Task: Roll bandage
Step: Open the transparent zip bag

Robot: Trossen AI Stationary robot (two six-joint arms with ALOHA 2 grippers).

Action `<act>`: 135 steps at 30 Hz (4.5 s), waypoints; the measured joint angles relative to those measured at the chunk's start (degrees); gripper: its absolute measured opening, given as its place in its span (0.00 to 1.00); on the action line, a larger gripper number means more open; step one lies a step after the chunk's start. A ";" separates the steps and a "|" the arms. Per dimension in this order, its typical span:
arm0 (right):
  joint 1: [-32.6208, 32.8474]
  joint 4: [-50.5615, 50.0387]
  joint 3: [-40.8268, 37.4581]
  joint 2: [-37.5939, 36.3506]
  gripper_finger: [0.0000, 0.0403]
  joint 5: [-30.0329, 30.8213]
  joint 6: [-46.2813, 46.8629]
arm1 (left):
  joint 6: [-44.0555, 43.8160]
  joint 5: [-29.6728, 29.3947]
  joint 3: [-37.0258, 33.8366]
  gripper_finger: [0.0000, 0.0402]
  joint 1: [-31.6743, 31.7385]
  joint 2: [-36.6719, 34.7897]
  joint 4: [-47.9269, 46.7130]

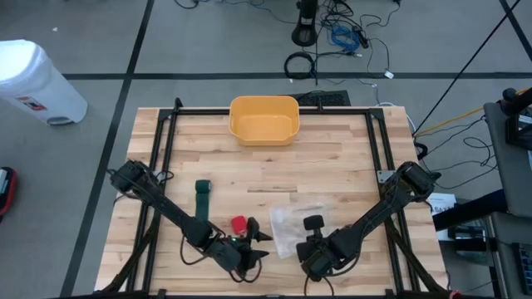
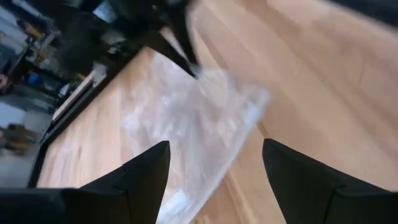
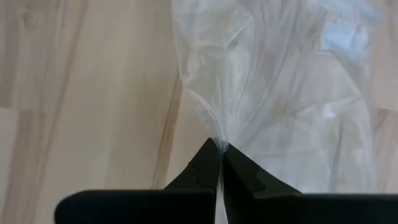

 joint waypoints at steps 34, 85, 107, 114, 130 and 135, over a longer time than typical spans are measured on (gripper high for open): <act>0.05 -2.01 1.39 0.00 0.00 1.26 0.62 | 8.34 -4.56 -0.04 0.18 3.04 12.39 17.32; -0.80 22.52 1.39 -19.40 0.35 27.09 -17.43 | -23.44 7.97 4.37 0.02 10.60 -27.84 -27.83; -3.93 30.99 1.39 -16.65 0.35 26.55 -28.58 | -32.36 7.95 4.72 0.02 9.32 -26.21 -33.10; -5.17 29.96 1.39 -16.65 0.35 21.37 -28.91 | -32.43 7.83 4.72 0.02 9.38 -23.75 -31.49; -7.55 35.13 1.39 -14.52 0.35 18.86 -33.25 | -35.41 7.81 4.72 0.02 7.63 -23.43 -29.47; -7.55 38.03 1.39 -14.14 0.35 19.12 -35.39 | -35.39 7.75 4.72 0.02 7.54 -23.43 -29.45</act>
